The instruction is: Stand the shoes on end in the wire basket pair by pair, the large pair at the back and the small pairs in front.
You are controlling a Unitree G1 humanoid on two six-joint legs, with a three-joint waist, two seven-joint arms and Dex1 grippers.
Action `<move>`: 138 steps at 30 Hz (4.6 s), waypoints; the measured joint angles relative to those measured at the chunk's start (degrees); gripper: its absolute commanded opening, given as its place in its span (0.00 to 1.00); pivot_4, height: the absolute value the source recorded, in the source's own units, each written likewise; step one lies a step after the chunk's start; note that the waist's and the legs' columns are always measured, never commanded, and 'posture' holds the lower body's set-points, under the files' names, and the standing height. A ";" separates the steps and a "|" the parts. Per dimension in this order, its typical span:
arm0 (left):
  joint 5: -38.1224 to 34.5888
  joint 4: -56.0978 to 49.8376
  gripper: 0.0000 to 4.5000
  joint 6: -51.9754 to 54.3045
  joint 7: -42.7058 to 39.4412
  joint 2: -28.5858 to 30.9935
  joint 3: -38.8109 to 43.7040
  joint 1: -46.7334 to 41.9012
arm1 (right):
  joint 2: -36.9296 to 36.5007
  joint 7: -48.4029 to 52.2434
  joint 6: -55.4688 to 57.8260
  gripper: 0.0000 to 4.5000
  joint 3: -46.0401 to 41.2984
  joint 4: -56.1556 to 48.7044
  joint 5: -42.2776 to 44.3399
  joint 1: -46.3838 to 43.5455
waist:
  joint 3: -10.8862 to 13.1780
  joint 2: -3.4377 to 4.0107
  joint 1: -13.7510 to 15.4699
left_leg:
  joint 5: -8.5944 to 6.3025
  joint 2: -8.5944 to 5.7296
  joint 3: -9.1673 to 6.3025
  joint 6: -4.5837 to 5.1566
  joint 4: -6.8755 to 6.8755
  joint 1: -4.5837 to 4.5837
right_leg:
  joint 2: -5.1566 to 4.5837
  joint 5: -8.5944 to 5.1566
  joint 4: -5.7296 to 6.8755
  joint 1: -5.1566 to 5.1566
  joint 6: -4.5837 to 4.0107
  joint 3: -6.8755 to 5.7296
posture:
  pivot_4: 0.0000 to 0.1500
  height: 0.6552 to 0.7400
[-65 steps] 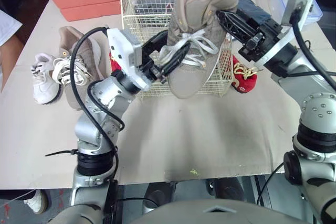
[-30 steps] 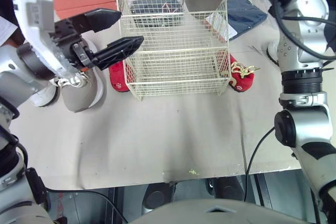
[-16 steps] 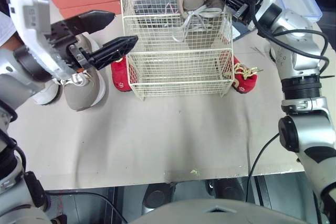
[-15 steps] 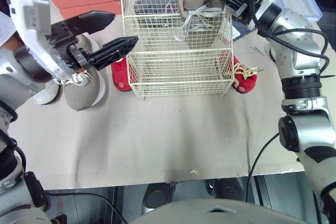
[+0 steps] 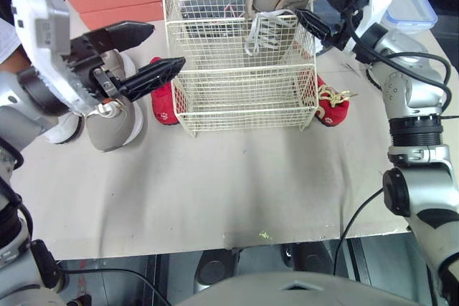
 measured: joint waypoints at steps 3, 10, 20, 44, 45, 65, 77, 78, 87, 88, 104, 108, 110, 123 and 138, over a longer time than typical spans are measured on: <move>0.69 0.14 1.00 -0.19 -0.15 -0.01 0.05 0.71 | -2.05 1.49 1.94 0.99 -0.01 -2.97 0.73 1.23 | 0.01 0.01 0.13 | 0.00 0.00 0.00 0.00 -0.02 -0.03 | -0.02 0.00 -0.04 -0.01 0.00 0.00 | 1.00 1.00; 4.21 1.08 1.00 -3.79 0.34 -2.47 4.35 5.83 | -8.48 10.58 8.30 0.99 -2.99 -14.91 9.95 6.43 | 0.02 0.02 0.14 | -0.01 0.00 0.00 0.01 -0.11 -0.05 | -0.07 0.00 -0.11 -0.04 0.00 0.02 | 1.00 1.00; 22.42 21.31 1.00 -15.40 5.87 -7.24 5.75 10.81 | -12.69 18.33 20.19 0.99 -5.21 -32.55 26.67 12.25 | 0.03 0.02 0.51 | -0.02 -0.02 -0.01 0.04 -0.05 -0.03 | -0.10 0.00 -0.06 -0.03 0.00 0.00 | 1.00 1.00; 32.85 57.87 1.00 -20.01 8.30 -8.28 -0.06 -6.91 | -14.74 18.49 15.84 0.99 0.86 -38.40 21.82 11.29 | 0.01 -0.17 0.43 | -0.01 -0.09 -0.10 0.02 -0.03 -0.11 | -0.21 0.00 0.00 -0.11 0.00 -0.13 | 1.00 1.00; 32.57 58.53 1.00 -19.56 8.19 -8.34 -0.05 -7.38 | -14.71 18.49 15.72 0.99 0.88 -38.37 21.81 11.23 | 0.01 -0.17 0.42 | -0.01 -0.09 -0.10 0.02 -0.02 -0.11 | -0.21 0.00 0.01 -0.12 0.00 -0.13 | 1.00 1.00; 29.59 55.38 0.14 -12.83 9.00 -13.42 2.61 -7.81 | -13.41 18.30 14.89 1.00 1.62 -37.35 21.50 10.15 | -0.02 -0.18 0.57 | -0.01 -0.18 -0.13 0.02 0.03 -0.11 | -0.30 0.00 0.00 -0.10 0.01 -0.15 | 1.00 1.00; 15.10 30.95 0.14 -27.64 10.13 -26.59 18.85 1.12 | -13.11 17.69 14.74 1.00 1.54 -36.56 21.47 10.09 | -0.01 -0.71 0.37 | -0.01 -0.12 -0.28 0.00 0.06 -0.31 | -0.32 0.00 -0.07 -0.19 0.00 -0.17 | 1.00 1.00; 14.46 30.01 0.14 -27.94 10.12 -26.81 19.04 1.54 | -13.00 17.69 14.67 1.00 1.54 -36.26 21.47 10.02 | -0.01 -0.71 0.41 | -0.01 -0.13 -0.29 0.00 0.06 -0.29 | -0.32 0.00 -0.06 -0.18 0.00 -0.17 | 1.00 1.00; 6.36 23.00 0.14 -28.82 11.06 -28.20 16.18 -5.52 | -8.55 13.67 15.57 1.00 -0.23 -33.90 24.73 6.71 | -0.01 -0.95 0.70 | 0.00 -0.17 -0.59 -0.01 0.31 -0.52 | -0.34 0.00 -0.06 -0.14 0.00 -0.72 | 1.00 1.00; 5.22 21.27 0.14 -28.60 11.04 -28.15 15.24 -6.77 | -7.55 12.49 16.08 1.00 -0.77 -33.81 25.61 6.68 | -0.02 -0.96 0.68 | 0.00 -0.18 -0.60 -0.01 0.31 -0.53 | -0.35 0.01 -0.08 -0.14 0.00 -0.74 | 1.00 1.00; -3.73 9.78 0.14 -22.35 8.53 -28.87 -4.49 -17.63 | 8.08 -12.13 26.75 1.00 -4.12 -29.22 34.96 -0.88 | 0.00 -0.85 -1.33 | 0.13 -0.22 -0.66 -0.20 0.32 -0.86 | -0.31 0.01 0.08 -0.55 -0.01 -0.80 | 1.00 1.00; -0.28 9.54 0.14 -23.12 8.62 -30.80 -7.73 -17.12 | 9.99 -13.94 26.90 1.00 -3.77 -28.91 34.99 -0.89 | 0.00 -0.85 -1.33 | 0.13 -0.23 -0.68 -0.20 0.32 -0.88 | -0.30 0.01 0.09 -0.57 -0.01 -0.82 | 1.00 1.00; 2.57 9.47 0.14 -24.47 8.79 -32.12 -9.91 -17.10 | 10.56 -14.30 27.50 1.00 -3.57 -28.58 35.32 -0.89 | 0.00 -0.85 -1.34 | 0.13 -0.23 -0.68 -0.20 0.33 -0.89 | -0.31 0.01 0.08 -0.57 -0.01 -0.81 | 1.00 1.00; 15.43 10.59 0.14 -32.81 7.58 -35.76 -15.72 -16.07 | 8.12 -11.06 31.33 1.00 -5.65 -27.64 40.39 1.43 | 0.00 -0.85 -1.19 | 0.14 -0.27 -0.67 -0.19 0.35 -0.92 | -0.31 0.01 0.09 -0.59 0.00 -0.81 | 1.00 1.00; 16.30 11.05 0.14 -32.37 6.24 -37.88 -18.04 -16.41 | 6.74 -9.89 30.59 1.00 -5.22 -25.75 38.74 2.56 | 0.00 -0.84 -1.16 | 0.13 -0.27 -0.68 -0.20 0.44 -0.95 | -0.31 0.01 0.14 -0.59 0.00 -0.80 | 1.00 1.00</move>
